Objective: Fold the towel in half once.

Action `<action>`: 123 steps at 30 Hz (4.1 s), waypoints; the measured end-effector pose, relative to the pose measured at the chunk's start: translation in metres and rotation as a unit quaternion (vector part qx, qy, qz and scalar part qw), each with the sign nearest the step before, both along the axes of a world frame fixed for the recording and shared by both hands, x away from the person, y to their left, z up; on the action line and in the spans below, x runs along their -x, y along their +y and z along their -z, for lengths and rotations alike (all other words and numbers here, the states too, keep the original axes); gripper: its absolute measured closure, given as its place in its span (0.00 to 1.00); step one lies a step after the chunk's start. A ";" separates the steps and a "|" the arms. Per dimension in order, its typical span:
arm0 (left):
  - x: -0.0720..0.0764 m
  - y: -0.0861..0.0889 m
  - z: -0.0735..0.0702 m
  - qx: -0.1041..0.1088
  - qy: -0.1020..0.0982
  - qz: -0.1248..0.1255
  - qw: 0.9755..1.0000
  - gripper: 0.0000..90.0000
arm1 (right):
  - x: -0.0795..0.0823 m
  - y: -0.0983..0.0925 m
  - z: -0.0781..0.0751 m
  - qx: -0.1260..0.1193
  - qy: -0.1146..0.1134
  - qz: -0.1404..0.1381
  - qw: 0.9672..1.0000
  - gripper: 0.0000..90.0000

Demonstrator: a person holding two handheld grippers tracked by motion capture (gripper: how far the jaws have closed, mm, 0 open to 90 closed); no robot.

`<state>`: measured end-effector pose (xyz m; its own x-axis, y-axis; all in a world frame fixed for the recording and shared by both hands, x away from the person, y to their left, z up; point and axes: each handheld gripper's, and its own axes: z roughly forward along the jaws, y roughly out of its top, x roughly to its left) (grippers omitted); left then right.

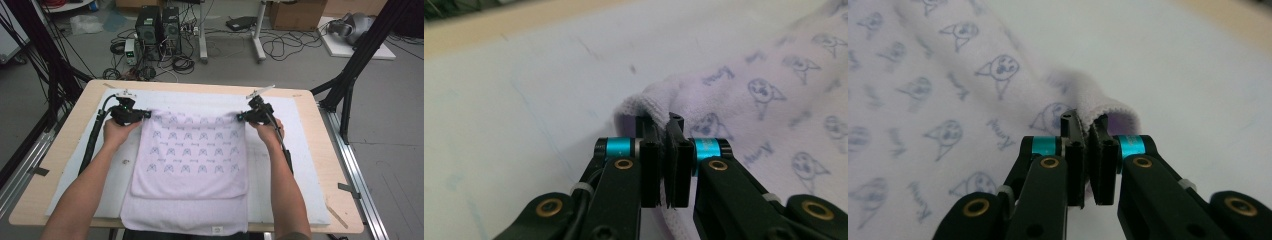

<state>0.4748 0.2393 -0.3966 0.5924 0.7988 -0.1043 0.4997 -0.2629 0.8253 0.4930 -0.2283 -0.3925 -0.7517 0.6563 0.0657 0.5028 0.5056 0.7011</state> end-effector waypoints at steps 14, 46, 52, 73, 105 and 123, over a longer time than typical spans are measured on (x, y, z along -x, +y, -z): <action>0.000 0.012 -0.025 -0.025 -0.010 -0.023 0.999 0.60 | -0.001 -0.016 -0.022 -0.013 -0.012 0.041 0.999 0.56; 0.134 0.000 0.025 -0.020 -0.018 0.115 0.993 0.57 | 0.129 -0.006 0.016 0.000 -0.007 -0.066 0.998 0.56; 0.146 -0.006 0.031 -0.037 -0.004 0.144 0.989 0.58 | 0.134 0.003 0.022 0.020 0.009 -0.084 0.996 0.56; 0.156 -0.015 0.045 -0.071 0.014 0.182 0.981 0.68 | 0.157 -0.002 0.049 0.005 -0.013 -0.084 0.996 0.67; 0.161 0.000 -0.020 -0.032 -0.050 0.165 0.985 0.98 | 0.156 -0.011 -0.006 -0.059 -0.042 -0.099 0.992 0.97; 0.215 0.003 0.025 -0.055 -0.006 0.212 0.976 0.75 | 0.206 -0.008 0.029 -0.035 0.004 -0.158 0.987 0.71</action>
